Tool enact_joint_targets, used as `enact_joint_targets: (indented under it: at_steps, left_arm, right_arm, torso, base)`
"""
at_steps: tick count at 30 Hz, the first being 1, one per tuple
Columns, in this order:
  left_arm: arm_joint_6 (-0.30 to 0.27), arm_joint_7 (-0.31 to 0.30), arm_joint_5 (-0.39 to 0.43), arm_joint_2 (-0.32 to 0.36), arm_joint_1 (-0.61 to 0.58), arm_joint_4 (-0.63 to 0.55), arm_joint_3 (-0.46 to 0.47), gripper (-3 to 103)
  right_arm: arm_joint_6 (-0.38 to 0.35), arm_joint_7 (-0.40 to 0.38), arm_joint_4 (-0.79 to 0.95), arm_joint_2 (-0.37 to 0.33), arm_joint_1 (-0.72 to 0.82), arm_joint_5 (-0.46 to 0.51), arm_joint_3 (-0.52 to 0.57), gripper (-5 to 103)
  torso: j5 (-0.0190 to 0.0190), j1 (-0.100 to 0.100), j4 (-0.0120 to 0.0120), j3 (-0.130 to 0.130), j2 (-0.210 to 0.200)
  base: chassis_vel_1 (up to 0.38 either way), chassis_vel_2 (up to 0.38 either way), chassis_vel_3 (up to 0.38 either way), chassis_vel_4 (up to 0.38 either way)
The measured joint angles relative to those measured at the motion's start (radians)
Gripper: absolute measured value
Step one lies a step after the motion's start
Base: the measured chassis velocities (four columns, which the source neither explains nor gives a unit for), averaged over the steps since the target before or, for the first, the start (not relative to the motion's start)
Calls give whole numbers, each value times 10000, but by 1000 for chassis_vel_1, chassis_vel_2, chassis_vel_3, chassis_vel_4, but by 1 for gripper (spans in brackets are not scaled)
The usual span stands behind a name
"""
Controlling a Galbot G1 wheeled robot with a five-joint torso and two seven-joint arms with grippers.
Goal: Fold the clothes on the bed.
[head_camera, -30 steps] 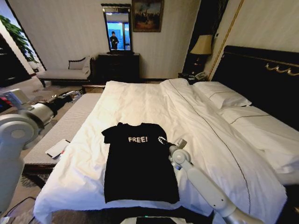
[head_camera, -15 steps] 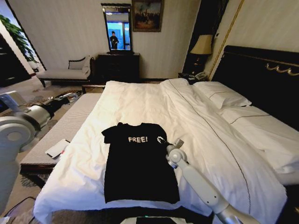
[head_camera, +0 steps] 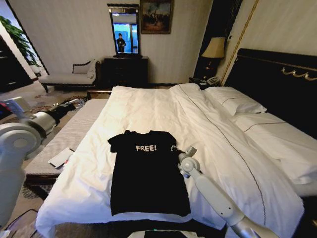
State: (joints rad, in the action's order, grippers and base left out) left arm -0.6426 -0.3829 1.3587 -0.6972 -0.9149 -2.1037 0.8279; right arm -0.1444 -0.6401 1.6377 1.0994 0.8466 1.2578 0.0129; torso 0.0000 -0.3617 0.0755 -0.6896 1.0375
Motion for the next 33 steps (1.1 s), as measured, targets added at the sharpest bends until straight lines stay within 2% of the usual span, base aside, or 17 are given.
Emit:
enact_joint_targets:
  at_steps: [2, 3, 4, 5, 7, 10, 13, 14, 16, 19, 22, 29, 32, 33]
  left_arm:
    - [0, 3, -3, 0, 0, 0, -3, 100]
    - [0, 6, -6, 0, -5, -3, -4, 100]
    - [0, 6, -7, 0, -14, -14, -4, 100]
    - [0, 6, -7, 0, -14, -14, -4, 100]
    - [-4, 7, -7, 0, -37, -52, -2, 100]
    - [-7, 7, -7, 0, -76, -84, 18, 100]
    - [-12, 8, -16, 8, -179, -139, 82, 100]
    - [-12, 8, -16, 8, -179, -139, 82, 100]
    - [-14, 9, -16, 35, -244, -185, 154, 100]
    - [-15, 9, -12, 50, -268, -217, 183, 100]
    - [-24, 9, -8, 68, -316, -281, 209, 100]
    - [-33, 1, -64, 21, -317, -279, 138, 100]
    - [-35, 1, -79, 21, -322, -264, 137, 100]
    - [-35, 1, -81, 24, -326, -252, 140, 100]
  right_arm:
    - [-1, 4, -11, -41, 6, -47, 12, 5]
    - [-8, 8, -17, -137, 38, -114, 62, 22]
    - [-17, 8, -3, -172, 61, -144, 84, 27]
    - [-17, 8, -3, -172, 61, -144, 84, 27]
    - [-22, 8, 37, -208, 101, -163, 122, 38]
    - [-23, 5, 72, -225, 147, -183, 164, 43]
    - [-23, -24, 201, -235, 242, -174, 262, 60]
    - [-23, -24, 201, -235, 242, -174, 262, 60]
    - [-23, -98, 440, -255, 312, -46, 393, 71]
    - [-23, -141, 571, -269, 345, 54, 459, 76]
    - [-24, -204, 804, -312, 485, 224, 523, 91]
    - [-3, -76, 518, 3, 415, 192, 376, 103]
    - [42, 1, 445, 44, 320, 194, 355, 100]
    - [63, 26, 417, 52, 279, 197, 350, 95]
  torso:
    - [0, 0, 0, 0, 0]
    - [0, 0, 0, 0, 0]
    - [0, 0, 0, 0, 0]
    - [0, 0, 0, 0, 0]
    - [0, 0, 0, 0, 0]
    - [1, 0, 0, 0, 0]
    - [0, 0, 0, 0, 0]
    - [0, 0, 0, 0, 0]
    - [0, 0, 0, 0, 0]
    - [0, 0, -1, 0, 1]
    - [1, 0, 0, 0, 1]
    - [0, 0, 0, 0, 1]
    - [0, 0, -1, 0, 0]
    - [0, 0, -1, 0, 0]
  base:
    - [0, 0, 0, 0]
    - [0, 0, 0, 0]
    - [0, 0, 0, 0]
    - [0, 0, 0, 0]
    - [0, 0, 0, 0]
    - [0, 0, 0, 0]
    - [0, 0, 0, 0]
    - [0, 0, 0, 0]
    - [0, 0, 0, 0]
    - [0, 0, 0, 0]
    - [0, 0, 0, 0]
    - [0, 0, 0, 0]
    - [0, 0, 0, 0]
    - [0, 0, 0, 0]
